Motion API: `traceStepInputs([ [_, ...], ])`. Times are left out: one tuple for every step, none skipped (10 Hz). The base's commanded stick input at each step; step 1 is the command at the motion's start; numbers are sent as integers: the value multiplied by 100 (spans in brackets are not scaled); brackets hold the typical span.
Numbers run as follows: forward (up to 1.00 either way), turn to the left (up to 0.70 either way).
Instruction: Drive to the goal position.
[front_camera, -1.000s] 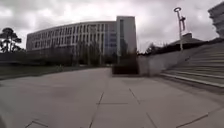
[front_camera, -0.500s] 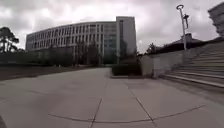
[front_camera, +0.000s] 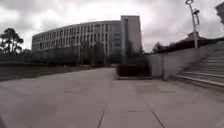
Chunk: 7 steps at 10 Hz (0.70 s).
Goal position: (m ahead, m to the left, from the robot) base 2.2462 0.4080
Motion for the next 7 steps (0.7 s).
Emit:
traceStepInputs([
  [100,0],
  [100,0],
  [100,0],
  [100,0],
  [100,0],
  [100,0],
  [100,0],
])
